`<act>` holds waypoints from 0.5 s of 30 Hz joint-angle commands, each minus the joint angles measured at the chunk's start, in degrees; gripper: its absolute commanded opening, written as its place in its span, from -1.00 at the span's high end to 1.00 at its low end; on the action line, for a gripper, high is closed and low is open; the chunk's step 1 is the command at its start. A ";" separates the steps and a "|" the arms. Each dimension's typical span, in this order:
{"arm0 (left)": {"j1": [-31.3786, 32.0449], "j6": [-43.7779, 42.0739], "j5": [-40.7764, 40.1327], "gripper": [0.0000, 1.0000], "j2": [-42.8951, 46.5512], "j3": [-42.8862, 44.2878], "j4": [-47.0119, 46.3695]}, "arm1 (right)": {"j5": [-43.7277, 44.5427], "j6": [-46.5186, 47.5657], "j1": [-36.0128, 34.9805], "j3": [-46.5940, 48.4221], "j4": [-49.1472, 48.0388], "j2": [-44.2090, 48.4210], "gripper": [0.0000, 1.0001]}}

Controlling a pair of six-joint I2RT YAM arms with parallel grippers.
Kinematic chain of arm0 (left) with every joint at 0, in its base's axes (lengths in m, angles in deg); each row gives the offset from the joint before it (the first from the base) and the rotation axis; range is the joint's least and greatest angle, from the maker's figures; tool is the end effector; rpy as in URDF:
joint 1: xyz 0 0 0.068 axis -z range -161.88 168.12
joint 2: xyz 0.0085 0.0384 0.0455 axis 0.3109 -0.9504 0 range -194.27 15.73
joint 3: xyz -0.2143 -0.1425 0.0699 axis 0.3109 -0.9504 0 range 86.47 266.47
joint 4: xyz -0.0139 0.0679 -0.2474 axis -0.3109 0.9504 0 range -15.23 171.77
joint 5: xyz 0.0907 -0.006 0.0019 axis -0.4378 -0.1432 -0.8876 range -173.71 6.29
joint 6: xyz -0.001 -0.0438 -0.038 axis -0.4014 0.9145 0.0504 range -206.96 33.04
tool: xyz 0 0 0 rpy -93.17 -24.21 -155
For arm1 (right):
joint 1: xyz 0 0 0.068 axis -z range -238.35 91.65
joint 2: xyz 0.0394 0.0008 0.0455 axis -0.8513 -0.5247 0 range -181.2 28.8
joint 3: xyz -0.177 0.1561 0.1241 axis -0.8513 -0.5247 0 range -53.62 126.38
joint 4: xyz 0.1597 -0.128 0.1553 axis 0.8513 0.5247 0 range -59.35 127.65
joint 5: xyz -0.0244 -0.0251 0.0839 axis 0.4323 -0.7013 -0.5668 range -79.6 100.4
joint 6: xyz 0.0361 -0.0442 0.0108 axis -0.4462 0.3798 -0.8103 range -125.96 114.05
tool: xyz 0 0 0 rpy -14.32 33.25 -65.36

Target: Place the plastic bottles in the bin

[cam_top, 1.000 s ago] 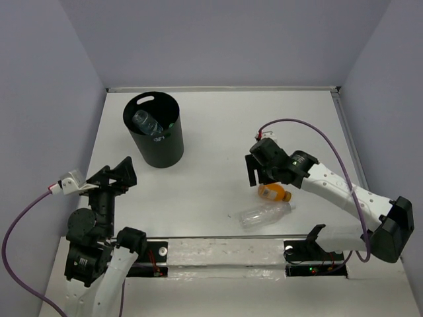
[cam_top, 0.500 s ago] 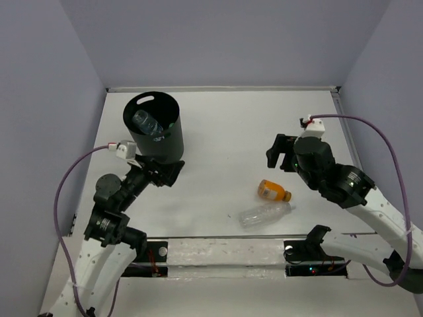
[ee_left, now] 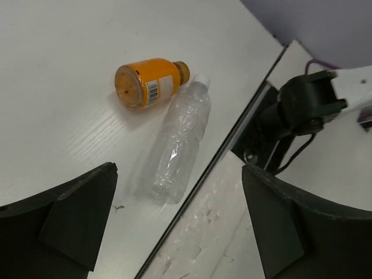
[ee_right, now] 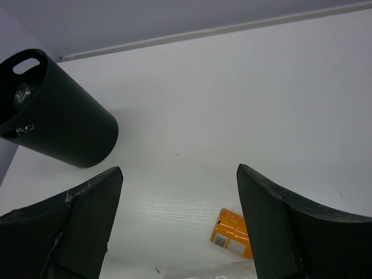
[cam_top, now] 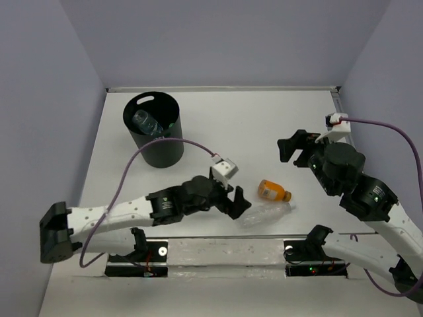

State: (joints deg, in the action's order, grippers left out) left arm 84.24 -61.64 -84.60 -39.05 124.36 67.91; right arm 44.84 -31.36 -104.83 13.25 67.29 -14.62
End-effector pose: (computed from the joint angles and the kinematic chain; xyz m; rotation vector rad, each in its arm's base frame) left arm 0.0947 -0.2123 0.2916 0.6481 1.7775 -1.1259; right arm 0.1098 0.0815 0.4165 0.1011 1.7719 0.3696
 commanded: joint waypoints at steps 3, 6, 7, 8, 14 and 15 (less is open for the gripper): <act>14.11 -12.83 -23.55 -0.98 -25.69 14.74 -0.79 | 0.02 3.00 -0.02 -0.60 -4.74 2.37 -0.67; 16.39 -16.08 -25.91 -0.98 -34.67 21.93 0.79 | -0.16 3.70 -0.02 -1.13 -5.18 3.69 -0.67; 16.92 -17.75 -26.62 -0.98 -36.25 23.36 0.61 | -0.33 3.87 -0.02 -1.30 -5.18 4.48 -0.67; 17.19 -17.76 -27.32 -0.98 -37.49 24.41 0.35 | -0.33 4.14 -0.02 -1.48 -5.18 4.48 -0.67; 17.28 -22.16 -24.88 -0.98 -44.09 29.08 -2.02 | 1.07 5.72 -0.02 -2.10 -5.27 8.43 -0.66; 17.28 -22.24 -22.69 -0.98 -44.70 29.61 -2.02 | 1.16 5.72 -0.02 -2.27 -5.27 8.96 -0.65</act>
State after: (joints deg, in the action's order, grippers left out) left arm 101.40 -79.86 -107.81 -83.47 149.78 68.99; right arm 44.60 -27.43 -104.83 11.24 65.04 -7.78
